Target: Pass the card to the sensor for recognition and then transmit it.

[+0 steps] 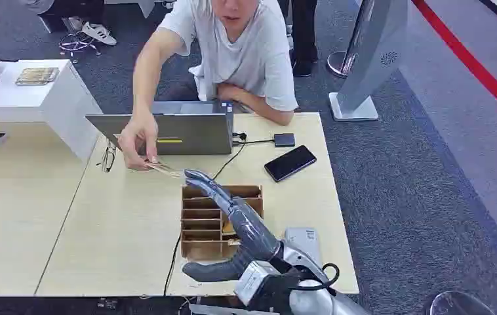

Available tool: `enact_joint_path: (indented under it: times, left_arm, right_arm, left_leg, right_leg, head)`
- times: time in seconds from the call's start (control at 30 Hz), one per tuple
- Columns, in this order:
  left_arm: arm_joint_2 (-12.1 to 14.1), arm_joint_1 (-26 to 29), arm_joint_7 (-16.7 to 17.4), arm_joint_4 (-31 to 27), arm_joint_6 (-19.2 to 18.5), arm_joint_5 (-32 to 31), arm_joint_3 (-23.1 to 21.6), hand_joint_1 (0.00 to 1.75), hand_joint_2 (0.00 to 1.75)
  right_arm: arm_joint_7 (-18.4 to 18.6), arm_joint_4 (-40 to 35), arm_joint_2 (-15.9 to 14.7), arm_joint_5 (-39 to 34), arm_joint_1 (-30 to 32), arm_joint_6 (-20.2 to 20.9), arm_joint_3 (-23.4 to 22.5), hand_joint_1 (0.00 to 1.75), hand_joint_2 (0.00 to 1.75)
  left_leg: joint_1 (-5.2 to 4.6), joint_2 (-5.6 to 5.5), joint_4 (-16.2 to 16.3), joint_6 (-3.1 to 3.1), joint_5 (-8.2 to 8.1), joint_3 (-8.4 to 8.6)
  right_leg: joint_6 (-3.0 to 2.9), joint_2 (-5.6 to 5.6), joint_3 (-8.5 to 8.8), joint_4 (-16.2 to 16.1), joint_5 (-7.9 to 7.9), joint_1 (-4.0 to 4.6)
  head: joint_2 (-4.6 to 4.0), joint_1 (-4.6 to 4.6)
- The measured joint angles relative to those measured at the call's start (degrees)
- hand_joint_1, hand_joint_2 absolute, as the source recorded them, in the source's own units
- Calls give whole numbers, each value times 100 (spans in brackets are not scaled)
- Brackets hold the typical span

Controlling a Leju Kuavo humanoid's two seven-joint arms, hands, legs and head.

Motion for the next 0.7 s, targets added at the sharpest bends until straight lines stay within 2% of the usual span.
enact_joint_path:
  times: [0.3,0.7]
  left_arm:
    - [9,-20,28,0,-52,70,-270,0,0]
    - [22,-122,273,0,20,208,-518,0,0]
  right_arm:
    - [175,452,52,851,-737,-393,-55,0,175]
    - [586,946,162,1696,-1103,-726,-74,0,175]
  left_leg:
    - [0,-2,0,1,4,1]
    - [0,-1,0,1,4,1]
  right_leg:
    - [-4,-1,0,1,4,0]
    - [-4,0,-1,1,3,0]
  head:
    - [0,0]
    - [0,2]
